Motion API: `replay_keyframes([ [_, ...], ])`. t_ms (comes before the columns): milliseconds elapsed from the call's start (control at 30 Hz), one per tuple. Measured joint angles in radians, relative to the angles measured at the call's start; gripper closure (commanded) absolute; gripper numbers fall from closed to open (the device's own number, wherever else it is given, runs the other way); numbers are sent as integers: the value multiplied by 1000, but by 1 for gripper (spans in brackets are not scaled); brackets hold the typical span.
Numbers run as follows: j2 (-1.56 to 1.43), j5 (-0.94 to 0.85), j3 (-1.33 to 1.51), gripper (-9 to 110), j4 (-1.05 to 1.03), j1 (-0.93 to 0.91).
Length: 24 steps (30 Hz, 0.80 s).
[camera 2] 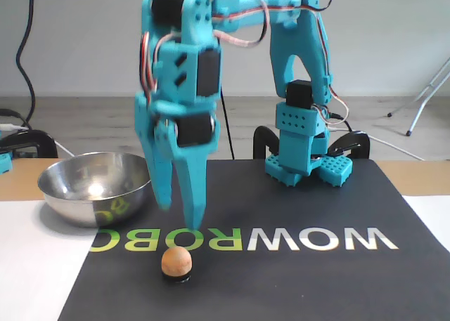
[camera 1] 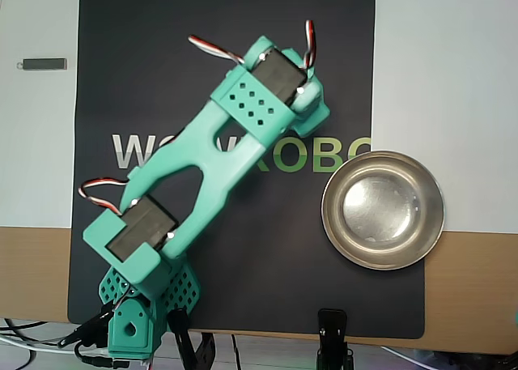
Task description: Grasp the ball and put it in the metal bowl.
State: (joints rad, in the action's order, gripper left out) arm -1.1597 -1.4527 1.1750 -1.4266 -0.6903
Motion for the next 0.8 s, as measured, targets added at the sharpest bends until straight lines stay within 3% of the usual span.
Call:
replay_keyframes([
  [800,84,0,0,26,44,0],
])
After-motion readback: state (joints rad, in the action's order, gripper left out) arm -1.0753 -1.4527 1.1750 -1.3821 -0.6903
